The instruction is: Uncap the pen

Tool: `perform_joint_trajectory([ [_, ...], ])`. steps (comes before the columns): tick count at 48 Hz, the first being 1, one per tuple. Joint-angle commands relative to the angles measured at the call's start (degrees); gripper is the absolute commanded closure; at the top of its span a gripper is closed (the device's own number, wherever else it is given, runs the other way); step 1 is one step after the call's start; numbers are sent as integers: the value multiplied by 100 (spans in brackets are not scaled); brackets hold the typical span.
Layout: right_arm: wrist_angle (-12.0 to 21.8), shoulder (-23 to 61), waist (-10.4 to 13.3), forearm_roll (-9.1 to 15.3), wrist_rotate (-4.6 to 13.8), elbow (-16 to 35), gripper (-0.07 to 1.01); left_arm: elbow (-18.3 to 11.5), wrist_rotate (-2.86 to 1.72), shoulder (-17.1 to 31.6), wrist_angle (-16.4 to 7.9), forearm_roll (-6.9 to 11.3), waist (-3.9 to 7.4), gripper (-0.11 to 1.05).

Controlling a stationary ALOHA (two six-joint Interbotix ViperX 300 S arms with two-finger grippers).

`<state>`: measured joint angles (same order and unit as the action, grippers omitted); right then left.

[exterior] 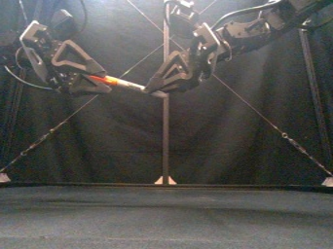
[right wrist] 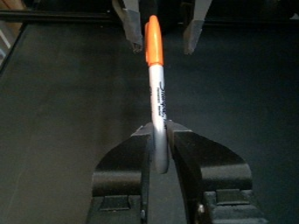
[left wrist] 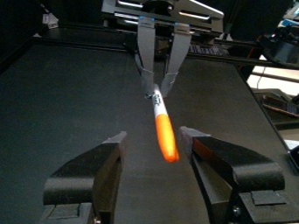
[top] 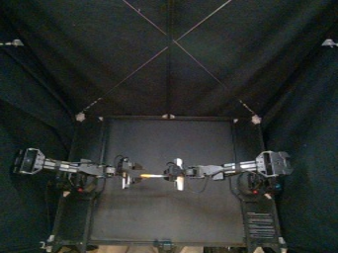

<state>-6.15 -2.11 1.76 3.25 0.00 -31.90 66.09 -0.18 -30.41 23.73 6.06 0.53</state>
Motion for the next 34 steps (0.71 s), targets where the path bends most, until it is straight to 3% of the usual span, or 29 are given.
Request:
perform_joint_trajectory([
  [1,-62,-246,26,0,9,53,36,-149,9,9,53,185,9,9],
  [6,-70,-246,26,9,0,44,36,-149,18,0,53,316,18,11],
  [11,-97,-237,26,9,0,53,36,-158,18,0,53,325,26,17],
  [27,-97,-343,70,9,-9,-53,36,-149,35,0,35,308,26,60],
  [34,-114,-510,132,0,18,-237,36,-141,44,-53,44,308,26,65],
])
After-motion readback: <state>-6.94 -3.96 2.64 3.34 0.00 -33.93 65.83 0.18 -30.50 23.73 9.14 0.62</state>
